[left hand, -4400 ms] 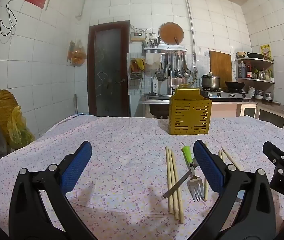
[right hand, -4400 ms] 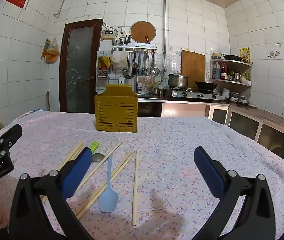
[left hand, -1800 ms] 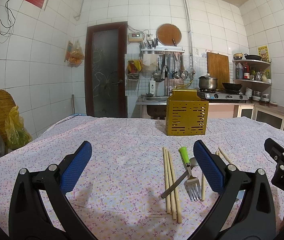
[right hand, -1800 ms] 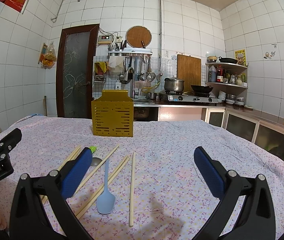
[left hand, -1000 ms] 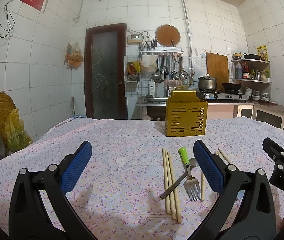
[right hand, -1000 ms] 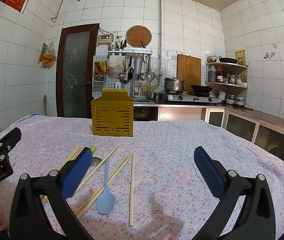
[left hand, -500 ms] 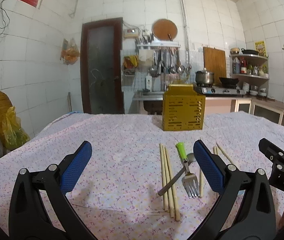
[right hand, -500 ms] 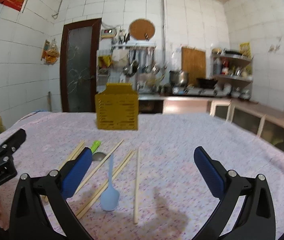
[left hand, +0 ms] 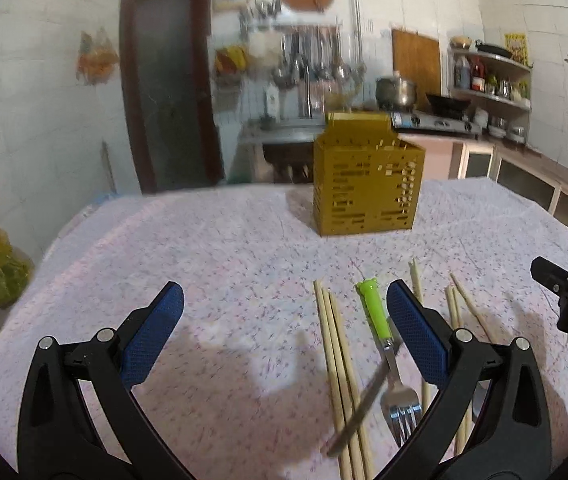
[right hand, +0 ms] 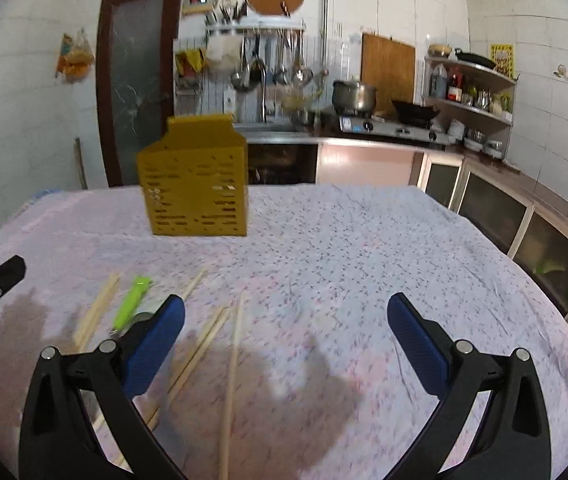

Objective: Organize utensils
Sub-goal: 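Close the left tool on a wooden chopstick while the right tool grasps another chopstick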

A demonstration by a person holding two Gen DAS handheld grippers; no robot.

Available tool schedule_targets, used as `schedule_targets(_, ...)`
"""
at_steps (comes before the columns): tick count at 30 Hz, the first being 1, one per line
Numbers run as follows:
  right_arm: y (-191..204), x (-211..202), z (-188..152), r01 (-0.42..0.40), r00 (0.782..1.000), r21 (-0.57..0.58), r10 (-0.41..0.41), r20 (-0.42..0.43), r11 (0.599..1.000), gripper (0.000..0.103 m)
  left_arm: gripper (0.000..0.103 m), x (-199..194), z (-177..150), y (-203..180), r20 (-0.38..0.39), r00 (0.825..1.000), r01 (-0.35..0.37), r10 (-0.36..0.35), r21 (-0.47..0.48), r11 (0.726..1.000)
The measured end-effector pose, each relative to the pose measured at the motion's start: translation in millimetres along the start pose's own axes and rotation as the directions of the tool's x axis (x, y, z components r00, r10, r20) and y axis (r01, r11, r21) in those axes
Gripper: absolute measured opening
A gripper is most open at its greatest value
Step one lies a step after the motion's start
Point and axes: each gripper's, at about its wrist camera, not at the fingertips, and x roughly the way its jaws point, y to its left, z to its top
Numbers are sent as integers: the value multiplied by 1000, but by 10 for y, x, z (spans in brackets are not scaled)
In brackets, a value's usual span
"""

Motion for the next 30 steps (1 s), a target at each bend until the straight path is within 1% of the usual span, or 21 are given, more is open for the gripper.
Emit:
schedule_targets(1,10,89,12,5,1000,-8,-5,-15,1000,98,98,117,29,33,-33,999,17,-17,-21,1000)
schedule_targets(2,21,216,20,9,999,-16,-10,-40,1000,95,98,209,29,46,-56,998,25,-27,-40,999)
schedule_targets(3,9,293,10,12,998,-17,-12,-58,1000,89,98,331,29,77,-88,995,33,-38,-64,997)
schedule_targets(5,-4,443,-10,16,995,-10,-17,-98,1000,85,98,521,-24,87,-141,989,36,-48,-82,996)
schedule_targets(8,-14,638,-95,3,986,20,0,-164,1000,85,98,787,-141,50,-223,975,13,-23,-47,999)
schedule_targets(10,11,686,-148,5,983,9,-4,-185,1000,85,94,927,-220,50,-263,965,-2,-7,-31,1000)
schedule_targets(13,58,759,-199,14,979,-14,-17,-206,1000,85,93,1034,-284,93,-300,954,-19,7,-35,999)
schedule_targets(16,38,781,-199,20,976,-7,-21,-218,1000,85,93,1072,-343,125,-337,942,-25,13,-33,999)
schedule_targets(19,27,819,-208,20,972,0,-19,-234,1000,85,93,1091,-338,129,-347,938,-25,13,-30,999)
schedule_targets(22,10,821,-200,22,972,8,-19,-236,1000,85,93,1026,-308,135,-315,949,-26,14,-33,999)
schedule_targets(24,7,819,-198,23,972,10,-20,-235,1000,85,93,982,-296,112,-300,954,-13,3,-30,999)
schedule_targets(26,4,826,-203,22,972,11,-19,-236,1000,85,93,987,-308,65,-308,951,-10,6,-10,1000)
schedule_targets(28,0,831,-207,20,971,13,-17,-239,1000,85,93,1014,-343,21,-327,945,-3,5,9,1000)
schedule_targets(30,-6,833,-210,18,970,17,-14,-242,1000,85,93,1013,-344,22,-325,946,-5,8,10,1000)
